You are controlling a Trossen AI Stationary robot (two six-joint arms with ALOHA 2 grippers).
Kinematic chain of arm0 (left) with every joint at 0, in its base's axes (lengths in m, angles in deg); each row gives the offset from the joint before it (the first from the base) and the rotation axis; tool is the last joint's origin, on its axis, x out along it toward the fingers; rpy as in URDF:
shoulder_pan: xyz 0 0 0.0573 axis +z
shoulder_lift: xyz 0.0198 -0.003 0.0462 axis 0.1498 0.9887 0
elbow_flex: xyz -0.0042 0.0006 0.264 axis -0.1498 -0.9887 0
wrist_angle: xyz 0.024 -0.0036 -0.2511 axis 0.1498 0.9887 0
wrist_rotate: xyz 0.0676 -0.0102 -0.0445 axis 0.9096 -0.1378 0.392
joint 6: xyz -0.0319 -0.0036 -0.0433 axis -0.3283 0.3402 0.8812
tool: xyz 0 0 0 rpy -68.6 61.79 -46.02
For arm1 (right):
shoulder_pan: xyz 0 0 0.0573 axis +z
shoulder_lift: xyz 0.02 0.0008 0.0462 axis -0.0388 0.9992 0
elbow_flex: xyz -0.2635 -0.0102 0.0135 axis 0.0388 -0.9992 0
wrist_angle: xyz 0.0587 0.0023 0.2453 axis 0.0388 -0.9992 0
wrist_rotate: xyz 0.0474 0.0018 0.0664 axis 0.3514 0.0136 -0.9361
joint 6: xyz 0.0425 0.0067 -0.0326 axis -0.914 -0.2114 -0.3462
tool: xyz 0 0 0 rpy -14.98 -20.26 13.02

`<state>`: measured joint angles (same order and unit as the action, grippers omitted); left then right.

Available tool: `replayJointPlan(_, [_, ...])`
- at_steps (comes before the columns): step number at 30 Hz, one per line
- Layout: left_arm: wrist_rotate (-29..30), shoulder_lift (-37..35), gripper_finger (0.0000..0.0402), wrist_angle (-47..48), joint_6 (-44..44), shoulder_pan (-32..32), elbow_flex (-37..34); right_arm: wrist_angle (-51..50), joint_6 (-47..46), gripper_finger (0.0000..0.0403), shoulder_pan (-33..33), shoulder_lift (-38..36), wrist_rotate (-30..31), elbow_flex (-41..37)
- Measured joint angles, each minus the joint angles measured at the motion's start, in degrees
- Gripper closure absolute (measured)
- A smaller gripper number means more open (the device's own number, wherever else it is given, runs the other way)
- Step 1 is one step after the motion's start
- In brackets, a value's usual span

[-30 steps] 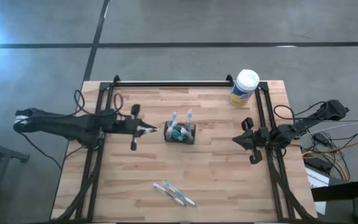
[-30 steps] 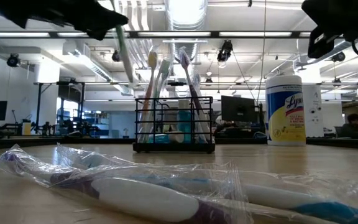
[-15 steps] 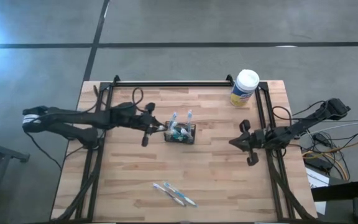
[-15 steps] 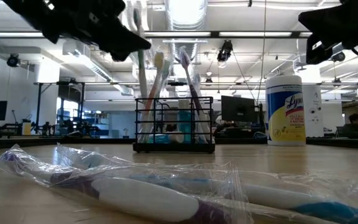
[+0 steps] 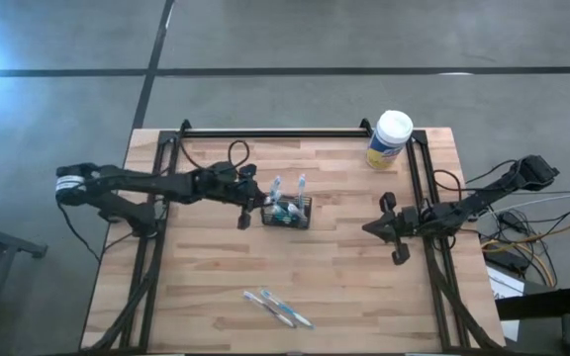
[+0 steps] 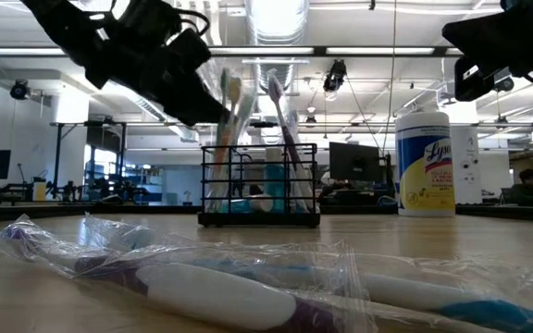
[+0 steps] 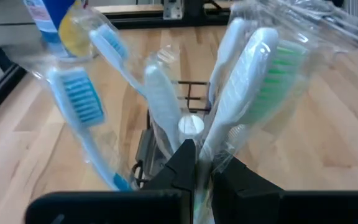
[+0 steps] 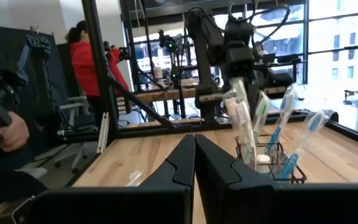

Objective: Pick & Place toothbrushing station
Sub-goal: Put the green toothbrush into the black wire organizer

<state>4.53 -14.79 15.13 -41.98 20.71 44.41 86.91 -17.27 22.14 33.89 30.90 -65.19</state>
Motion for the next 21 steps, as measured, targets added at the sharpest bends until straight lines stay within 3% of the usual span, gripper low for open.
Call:
replayJointPlan(16, [-0.6,3.3,0.0375,-1.8,-0.3,0.2,-0.2,0.7,-0.4,0.0394,0.0,0.0,0.0,0.0])
replayJointPlan(21, [-0.6,2.5,0.0345,-1.3,-0.3,0.2,-0.6,0.8,-0.4,0.0394,0.0,0.0,0.0,0.0])
